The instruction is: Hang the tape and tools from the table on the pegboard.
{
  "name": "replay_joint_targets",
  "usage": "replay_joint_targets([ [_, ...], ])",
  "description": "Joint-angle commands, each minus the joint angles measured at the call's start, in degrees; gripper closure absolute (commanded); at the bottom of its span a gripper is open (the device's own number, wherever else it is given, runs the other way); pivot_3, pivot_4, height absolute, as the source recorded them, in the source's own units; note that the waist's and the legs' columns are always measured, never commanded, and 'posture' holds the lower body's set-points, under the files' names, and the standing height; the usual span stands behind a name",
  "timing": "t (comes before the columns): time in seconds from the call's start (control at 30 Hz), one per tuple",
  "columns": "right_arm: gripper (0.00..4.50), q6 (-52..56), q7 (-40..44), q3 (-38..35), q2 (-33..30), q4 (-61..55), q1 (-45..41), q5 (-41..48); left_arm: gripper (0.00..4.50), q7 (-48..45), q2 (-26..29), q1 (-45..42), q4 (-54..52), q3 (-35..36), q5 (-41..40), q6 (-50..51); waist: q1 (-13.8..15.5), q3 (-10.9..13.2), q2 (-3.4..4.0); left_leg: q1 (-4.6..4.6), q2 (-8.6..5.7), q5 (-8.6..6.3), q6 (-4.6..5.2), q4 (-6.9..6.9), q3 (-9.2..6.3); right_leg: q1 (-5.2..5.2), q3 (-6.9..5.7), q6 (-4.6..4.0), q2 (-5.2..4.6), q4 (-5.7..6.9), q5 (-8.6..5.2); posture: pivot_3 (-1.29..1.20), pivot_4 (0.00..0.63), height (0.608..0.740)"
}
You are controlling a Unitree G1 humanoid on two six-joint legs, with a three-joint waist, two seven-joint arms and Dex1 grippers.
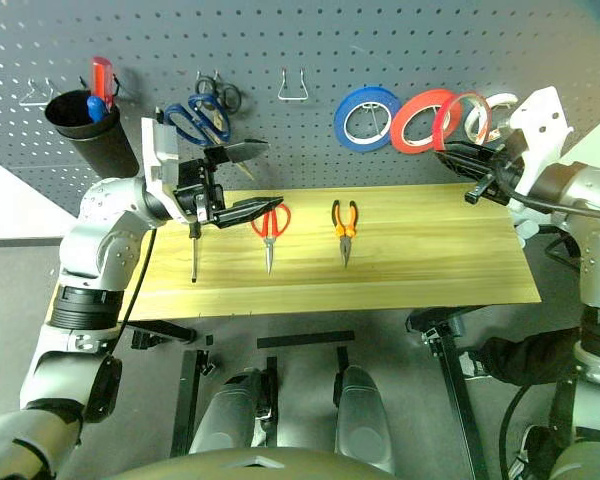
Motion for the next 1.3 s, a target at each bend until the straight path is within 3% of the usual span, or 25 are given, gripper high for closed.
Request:
replay_joint_targets([
  [0.03, 4.49, -6.3, -1.8, 2.9, 1.7, 6.5, -3.7, -3.3, 0.00, -0.1, -0.1, -1.5, 0.0, 0.0, 0.7, -1.9, -0.5, -0.5, -0.01, 0.00, 0.00, 0.00, 0.00, 0.02, 0.00, 0.02, 0.00, 0.00, 0.00, 0.00, 0.00, -0.15, 0.124, 0.732],
  [0.5, 4.49, -26.0, -6.8, 12.3, 11.3, 43.0, -22.0, -14.4, 0.00, 2.6, 0.6, -1.7, 1.8, 1.3, 3.0, -3.9, -1.5, -1.1, 0.19, 0.07, 0.01, 0.00, 0.00, 0.09, 0.00, 0.07, 0.03, 0.00, 0.01, 0.09, 0.00, -0.10, 0.113, 0.732],
  [0.67, 4.49, -29.5, -6.4, 12.9, 13.1, 49.5, -25.8, -15.5, 0.00, 3.4, 0.6, -1.6, 1.7, 1.5, 3.0, -3.6, -1.9, -1.2, 0.19, 0.07, 0.01, 0.00, 0.00, 0.09, -0.02, 0.07, 0.02, 0.00, 0.01, 0.24, 0.00, -0.09, 0.115, 0.732],
  [0.93, 2.01, -31.8, -4.2, 13.3, 13.8, 52.7, -27.7, -16.2, 0.00, 5.4, 0.0, -2.8, 1.7, 1.8, 2.4, -2.7, -1.8, -1.2, 0.22, 0.08, 0.02, 0.00, 0.00, 0.14, -0.03, 0.07, 0.03, 0.00, 0.01, 0.33, 0.00, -0.08, 0.113, 0.732],
  [1.13, 0.06, -25.2, 4.1, 13.0, 9.5, 42.6, -23.0, -13.8, 0.00, 5.5, 0.4, -1.7, 0.0, 1.0, 2.0, -0.4, -1.7, -1.3, 0.28, 0.07, 0.02, 0.00, 0.00, 0.21, -0.03, 0.07, 0.03, 0.00, 0.01, 0.39, 0.00, -0.08, 0.116, 0.732],
  [1.3, 0.02, -12.0, 11.2, 12.4, 2.7, 25.2, -13.3, -9.6, 0.00, 5.2, 0.9, 0.9, -2.5, 0.4, 1.2, 3.0, -0.9, -1.3, 0.31, 0.03, 0.02, -0.01, 0.01, 0.34, -0.07, 0.08, 0.03, 0.00, 0.01, 0.43, 0.00, -0.08, 0.122, 0.732],
])
